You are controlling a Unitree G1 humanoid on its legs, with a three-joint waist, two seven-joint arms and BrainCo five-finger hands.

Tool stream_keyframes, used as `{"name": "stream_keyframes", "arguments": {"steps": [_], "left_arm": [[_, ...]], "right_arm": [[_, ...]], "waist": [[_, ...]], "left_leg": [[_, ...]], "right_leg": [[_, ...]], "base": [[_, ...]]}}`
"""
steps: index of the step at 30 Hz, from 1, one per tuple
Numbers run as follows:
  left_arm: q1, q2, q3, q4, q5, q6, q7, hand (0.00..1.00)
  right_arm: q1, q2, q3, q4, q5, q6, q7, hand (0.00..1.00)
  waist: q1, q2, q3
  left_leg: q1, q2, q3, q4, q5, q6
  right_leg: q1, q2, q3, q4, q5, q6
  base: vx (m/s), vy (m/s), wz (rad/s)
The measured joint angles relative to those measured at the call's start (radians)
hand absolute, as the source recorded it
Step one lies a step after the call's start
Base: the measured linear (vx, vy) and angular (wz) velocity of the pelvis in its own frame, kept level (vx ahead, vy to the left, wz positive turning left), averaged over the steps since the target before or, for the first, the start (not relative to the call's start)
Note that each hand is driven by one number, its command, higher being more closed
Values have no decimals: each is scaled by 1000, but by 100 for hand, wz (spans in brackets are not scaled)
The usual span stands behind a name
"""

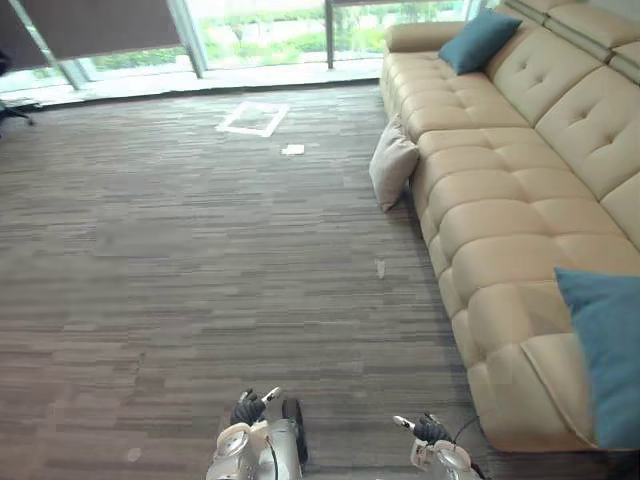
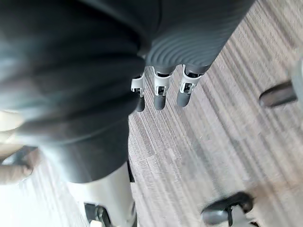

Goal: Pick up cushions and gather them together orderly.

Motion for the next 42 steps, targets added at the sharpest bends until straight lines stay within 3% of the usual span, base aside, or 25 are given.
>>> {"name": "stream_keyframes", "arguments": {"steps": [1, 2, 5, 7, 9, 11, 12, 14, 15, 16, 17, 19, 22, 24, 26, 29, 30, 31, 33, 34, 35, 36, 39, 40, 42], "left_arm": [[-3, 4, -1, 4, 0, 0, 0, 0], [-14, 14, -2, 20, 0, 5, 1, 0], [-20, 8, -12, 51, -1, 19, 2, 0], [-19, 4, -11, 57, -1, 23, 3, 0], [-20, -11, -7, 66, 0, 28, 4, 0], [-22, -26, -3, 66, 0, 29, 3, 0], [-23, -39, 1, 73, 0, 29, 1, 0], [-12, -52, 0, 84, 1, 33, -1, 0], [-6, -51, -9, 86, 2, 37, -11, 0], [-10, -47, -5, 81, 2, 37, -9, 0], [-15, -49, 1, 81, 2, 37, -9, 0], [-17, -52, 29, 64, 1, 36, -5, 0], [-4, -39, 28, 28, 0, 34, -4, 0], [3, -28, 8, -10, -1, 24, -4, 0], [9, -22, 6, -23, -1, 16, -4, 0], [28, -18, 10, -41, -3, 8, -3, 0], [38, -7, 13, -36, -2, 6, -2, 0], [40, 0, 17, -32, -2, 6, -2, 0], [36, 25, 50, 0, -1, 6, -1, 0], [34, 28, 50, 5, -1, 7, -1, 0], [32, 31, 49, 20, -1, 9, 1, 0], [24, 30, 47, 46, -2, 16, 1, 0], [-2, 18, 36, 71, -13, 19, 3, 0], [-35, 5, 37, 76, -25, 20, 4, 0], [-54, -1, 37, 76, -28, 20, 4, 0]], "right_arm": [[1, 3, 1, 2, 0, 0, -1, 0], [-4, 1, 12, 1, -1, -2, 4, 0], [-3, -12, 12, -26, -1, -11, 5, 0], [-6, -17, 10, -39, -1, -20, 5, 0], [-14, -26, -14, -35, 1, -26, 7, 0], [-21, -30, -35, -33, 1, -27, 7, 0], [-15, -38, -52, -20, 1, -25, 7, 0], [3, -55, -58, -22, 14, -22, 8, 0], [-6, -67, -60, -23, 6, -22, 6, 0], [-23, -73, -51, -21, 0, -17, 6, 0], [-24, -74, -50, -21, 1, -17, 6, 0], [-33, -77, -42, -25, 2, -12, 3, 0], [-51, -52, 4, -14, 3, -10, 3, 0], [-59, -30, 35, -13, 4, -5, 3, 0], [-54, -21, 41, -11, 5, 1, 3, 0], [-47, -21, 29, -9, 4, 1, 1, 0], [-36, -19, 32, 9, 4, 1, 1, 0], [-31, -19, 32, 12, 4, 3, 1, 0], [-3, 1, 48, 5, 4, 3, 1, 0], [-2, 0, 53, 4, 3, 3, 1, 0], [-7, -2, 69, 2, 2, 1, 2, 0], [-9, -4, 76, -3, 2, -6, 5, 0], [-2, -8, 77, -40, 3, -16, 7, 0], [-4, -18, 69, -70, 2, -20, 8, 0], [-11, -21, 55, -78, 2, -22, 10, 0]], "waist": [[0, -6, 3], [-6, -5, 19], [-17, 15, 31], [-21, 19, 31], [-33, 19, 37], [-41, 20, 37], [-59, 21, 36], [-81, 49, 28], [-81, 83, 29], [-77, 99, 28], [-77, 104, 32], [-55, 130, 52], [-39, 118, 67], [-10, 107, 67], [-3, 96, 68], [7, 83, 56], [9, 70, 35], [9, 55, 26], [3, 4, -6], [3, 1, -5], [0, 7, 1], [0, 29, 12], [-5, 44, 12], [-11, 60, 18], [-13, 65, 25]], "left_leg": [[17, -7, 7, -1, -14, 5], [91, -29, 11, -14, -61, 13], [288, -45, 17, -101, -132, 14], [359, -53, 19, -154, -171, 6], [458, -75, 8, -204, -213, 6], [503, -92, -4, -217, -248, 14], [548, -119, -42, -235, -272, -2], [596, -110, -100, -238, -294, -14], [601, -89, -133, -207, -290, -21], [515, -74, -196, -11, -259, -71], [482, -74, -213, 65, -243, -97], [271, -22, -251, 563, -47, -213], [143, 37, -196, 768, -88, -122], [13, 91, -114, 656, -149, -72], [-41, 86, -76, 429, -171, -74], [-54, 52, -115, -6, -75, -104], [-50, 37, -108, 26, 5, -71], [-50, 30, -95, 37, -13, -59], [5, 9, 9, 72, -87, 7], [25, 6, 20, 65, -93, 18], [115, 0, 41, 26, -105, 36], [205, -1, 40, -7, -107, 39], [345, -13, 65, -88, -116, 27], [400, -14, 55, -142, -170, 32], [427, -17, 45, -172, -211, 18]], "right_leg": [[-33, 1, 17, 78, 36, 2], [-142, 6, 41, 326, 145, 19], [-319, 58, -26, 566, 91, -3], [-437, 91, -112, 519, 45, -20], [-512, 128, -240, 279, 25, -68], [-519, 159, -276, 79, 73, -87], [-519, 183, -271, -68, 141, -111], [-503, 204, -250, -44, 213, -230], [-497, 205, -263, -6, 173, -239], [-483, 195, -275, 14, 129, -252], [-467, 194, -281, 5, 124, -252], [-283, 221, -273, -136, 90, -248], [-132, 238, -229, -212, 41, -252], [-28, 223, -171, -281, -1, -240], [20, 189, -126, -314, -32, -219], [89, 127, -34, -357, -86, -165], [100, 100, 19, -346, -97, -151], [93, 87, 35, -330, -94, -146], [-14, 46, 132, -96, -25, -39], [-34, 48, 147, -38, -1, -19], [-107, 74, 177, 155, 69, 41], [-172, 103, 151, 325, 77, 56], [-342, 141, 16, 500, 33, 5], [-455, 166, -103, 500, 0, -41], [-507, 176, -163, 480, -12, -53]], "base": [[606, 412, -30], [519, 338, -20], [477, 299, -15], [418, 215, -12], [437, 127, 8], [559, 84, 35], [634, 53, 60], [570, 13, 79], [858, -44, 72], [851, -66, 45], [686, -83, 53], [665, -33, 21], [559, 19, -33], [428, 64, -65], [621, 200, -68], [666, 321, -92], [696, 415, -107], [583, 345, -91], [704, 426, -83], [758, 466, -100], [497, 311, -107], [510, 314, -124], [388, 207, -82], [365, 168, -43], [300, 120, -23]]}}
